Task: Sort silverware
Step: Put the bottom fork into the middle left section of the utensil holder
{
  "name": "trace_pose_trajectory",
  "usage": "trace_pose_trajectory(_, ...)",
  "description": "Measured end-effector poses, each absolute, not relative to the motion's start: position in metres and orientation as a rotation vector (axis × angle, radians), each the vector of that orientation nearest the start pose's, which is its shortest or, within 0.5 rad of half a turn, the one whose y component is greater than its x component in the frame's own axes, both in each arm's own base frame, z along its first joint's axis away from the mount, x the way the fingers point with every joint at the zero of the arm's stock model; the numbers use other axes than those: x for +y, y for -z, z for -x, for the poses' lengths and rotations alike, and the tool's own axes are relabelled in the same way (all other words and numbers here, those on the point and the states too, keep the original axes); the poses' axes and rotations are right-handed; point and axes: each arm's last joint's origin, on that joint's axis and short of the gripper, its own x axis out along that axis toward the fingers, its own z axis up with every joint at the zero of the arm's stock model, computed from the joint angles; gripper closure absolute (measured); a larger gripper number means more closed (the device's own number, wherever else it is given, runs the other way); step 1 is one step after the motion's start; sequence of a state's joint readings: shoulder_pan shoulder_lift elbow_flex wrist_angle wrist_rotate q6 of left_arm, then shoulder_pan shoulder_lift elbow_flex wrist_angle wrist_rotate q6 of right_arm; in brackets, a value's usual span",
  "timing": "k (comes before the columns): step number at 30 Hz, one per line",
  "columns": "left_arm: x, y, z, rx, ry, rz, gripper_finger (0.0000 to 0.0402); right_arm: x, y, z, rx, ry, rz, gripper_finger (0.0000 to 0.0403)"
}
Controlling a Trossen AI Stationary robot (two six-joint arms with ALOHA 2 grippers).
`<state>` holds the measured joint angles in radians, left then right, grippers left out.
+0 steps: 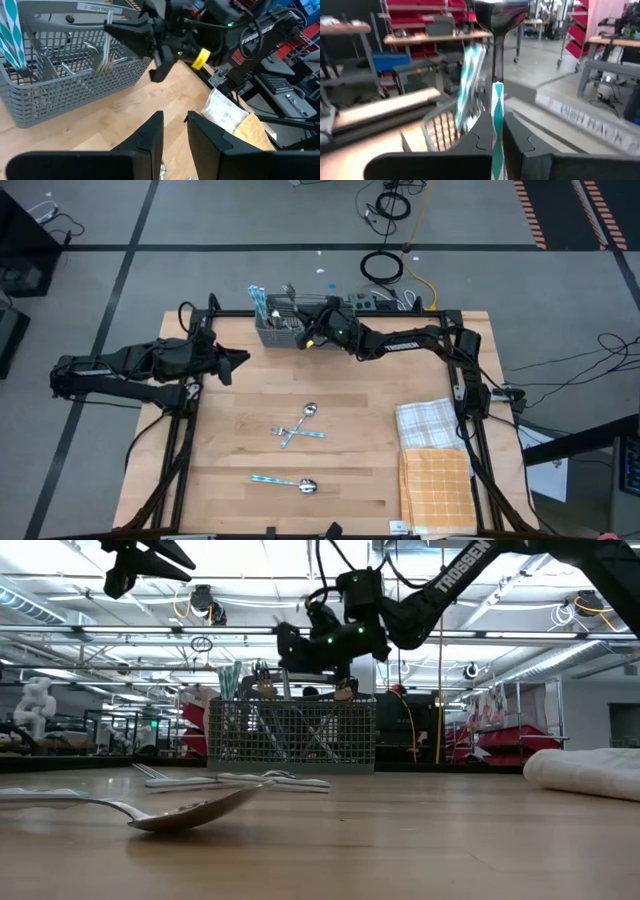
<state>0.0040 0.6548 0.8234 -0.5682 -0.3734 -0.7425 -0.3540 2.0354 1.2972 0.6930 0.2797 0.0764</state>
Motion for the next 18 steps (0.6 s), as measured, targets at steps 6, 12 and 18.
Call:
trace_pose_trajectory(6,0.0113,-0.3277,-0.1292,0.234,-0.507,0.648,0.0311,-0.1679,-0.2182,-0.4233,-0.009,0.64,-0.072,0.0403)
trace_pose_trajectory(12,0.0114,-0.3277,-0.1291,0.234,-0.509,0.647,0.0311,-0.1682,-0.2119,-0.424,0.034,0.628,-0.078,0.0403)
trace_pose_trajectory(18,0.0115,-0.3277,-0.1291,0.231,-0.514,0.646,0.0311,-0.1703,-0.2184,-0.4242,-0.043,0.552,-0.081,0.0403)
